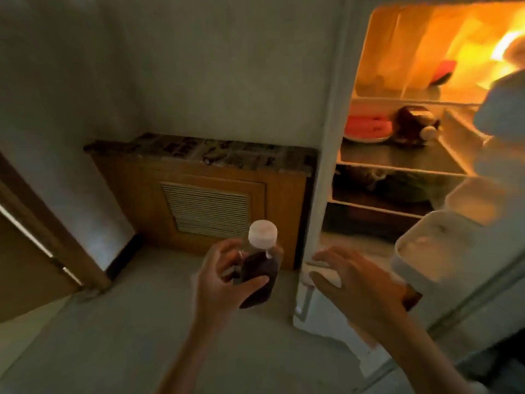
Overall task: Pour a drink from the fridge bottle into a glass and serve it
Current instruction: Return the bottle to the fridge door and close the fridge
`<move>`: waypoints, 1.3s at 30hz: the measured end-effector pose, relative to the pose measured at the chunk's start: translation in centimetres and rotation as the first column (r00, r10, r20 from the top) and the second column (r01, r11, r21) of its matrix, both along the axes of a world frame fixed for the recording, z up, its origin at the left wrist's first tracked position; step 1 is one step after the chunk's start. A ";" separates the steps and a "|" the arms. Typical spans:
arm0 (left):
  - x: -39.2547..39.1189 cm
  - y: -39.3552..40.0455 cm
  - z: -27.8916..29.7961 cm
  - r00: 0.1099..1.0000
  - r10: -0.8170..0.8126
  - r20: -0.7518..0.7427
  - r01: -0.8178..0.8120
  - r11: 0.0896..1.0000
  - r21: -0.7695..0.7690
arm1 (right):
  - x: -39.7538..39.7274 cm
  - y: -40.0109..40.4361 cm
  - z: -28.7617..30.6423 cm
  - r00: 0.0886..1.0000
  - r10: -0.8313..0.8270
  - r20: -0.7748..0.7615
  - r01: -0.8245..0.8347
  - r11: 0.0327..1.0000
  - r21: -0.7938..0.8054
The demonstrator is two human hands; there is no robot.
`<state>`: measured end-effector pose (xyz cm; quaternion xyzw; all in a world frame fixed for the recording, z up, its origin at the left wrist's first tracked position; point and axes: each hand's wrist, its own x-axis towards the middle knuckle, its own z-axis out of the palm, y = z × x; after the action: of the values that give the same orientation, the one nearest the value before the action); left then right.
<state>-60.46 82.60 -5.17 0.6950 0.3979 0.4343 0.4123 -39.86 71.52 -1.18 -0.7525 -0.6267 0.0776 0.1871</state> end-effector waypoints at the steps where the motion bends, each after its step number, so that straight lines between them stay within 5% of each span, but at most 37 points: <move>1: 0.9 1.3 0.2 0.998 -0.057 0.008 0.057 0.998 0.024 | 0.1 0.2 -0.1 0.998 -0.064 0.014 0.064 0.998 0.024; 10: 7.4 11.1 3.4 0.840 -0.542 0.025 0.541 0.840 0.036 | -1.2 1.7 2.1 0.817 -0.574 0.057 0.571 0.819 0.055; 19: 15.8 11.4 8.7 0.459 -0.878 0.135 0.883 0.468 0.038 | -2.5 -1.1 3.3 0.624 -0.770 0.131 0.765 0.637 0.097; 32: 27.0 5.8 10.3 0.132 -0.947 0.294 0.990 0.139 0.005 | -2.5 -1.3 4.1 0.417 -0.901 0.123 0.878 0.434 0.201; 39: 32.1 4.6 9.4 -0.059 -0.939 0.339 0.993 -0.088 -0.073 | -3.0 0.0 3.8 0.170 -0.983 0.071 0.968 0.180 0.173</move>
<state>-28.38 87.18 4.25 0.6508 -0.2069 -0.0047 0.7304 -42.90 71.47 2.65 -0.9731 -0.0168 -0.1503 0.1735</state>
